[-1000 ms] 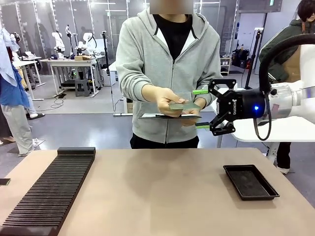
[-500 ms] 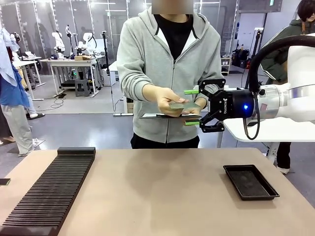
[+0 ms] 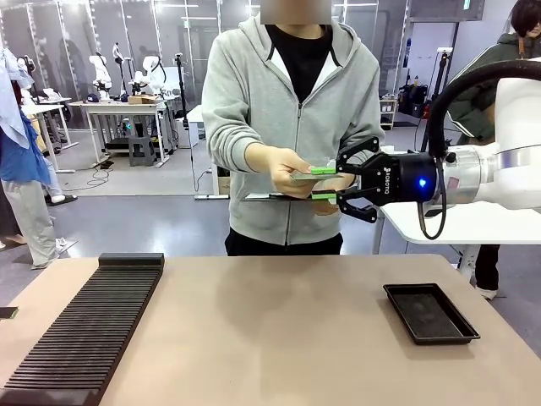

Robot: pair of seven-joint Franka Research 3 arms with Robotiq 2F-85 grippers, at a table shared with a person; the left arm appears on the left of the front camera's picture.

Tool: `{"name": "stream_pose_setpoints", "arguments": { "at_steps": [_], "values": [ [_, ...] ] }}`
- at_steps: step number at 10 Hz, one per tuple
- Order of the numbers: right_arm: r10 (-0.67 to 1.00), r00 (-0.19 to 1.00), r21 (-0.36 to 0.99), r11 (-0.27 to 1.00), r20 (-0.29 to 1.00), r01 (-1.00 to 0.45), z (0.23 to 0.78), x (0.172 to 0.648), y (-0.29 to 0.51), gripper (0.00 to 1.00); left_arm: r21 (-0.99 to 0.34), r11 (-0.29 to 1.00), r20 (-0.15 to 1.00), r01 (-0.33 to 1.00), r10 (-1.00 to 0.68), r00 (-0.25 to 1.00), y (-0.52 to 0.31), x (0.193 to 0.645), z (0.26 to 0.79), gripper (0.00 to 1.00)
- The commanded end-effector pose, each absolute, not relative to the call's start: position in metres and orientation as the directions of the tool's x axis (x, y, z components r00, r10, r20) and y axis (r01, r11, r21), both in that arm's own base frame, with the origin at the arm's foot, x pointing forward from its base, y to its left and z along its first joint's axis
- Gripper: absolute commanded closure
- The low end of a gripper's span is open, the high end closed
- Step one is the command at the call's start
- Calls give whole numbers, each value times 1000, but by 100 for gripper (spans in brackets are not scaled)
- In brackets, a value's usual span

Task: Inspect the PCB.
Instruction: Pick up the Blank PCB that the human is holding.

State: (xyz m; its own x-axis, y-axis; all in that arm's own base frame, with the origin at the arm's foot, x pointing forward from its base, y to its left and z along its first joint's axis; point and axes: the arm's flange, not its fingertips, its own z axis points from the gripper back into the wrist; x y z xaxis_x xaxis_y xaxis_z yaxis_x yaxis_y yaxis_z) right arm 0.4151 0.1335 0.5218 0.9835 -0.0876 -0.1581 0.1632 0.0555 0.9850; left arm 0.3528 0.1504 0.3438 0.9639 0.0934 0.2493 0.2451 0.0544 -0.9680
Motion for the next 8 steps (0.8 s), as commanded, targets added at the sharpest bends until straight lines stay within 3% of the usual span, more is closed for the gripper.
{"name": "stream_pose_setpoints", "arguments": {
  "at_steps": [1,8],
  "values": [
    [-101,976,980,33,-193,197,525,419,139,100,-969,58,246,242,90,965,151,352,344,0],
    [-90,975,978,29,-205,208,523,421,135,100,-969,58,246,242,90,965,151,352,344,0]
  ]
}}
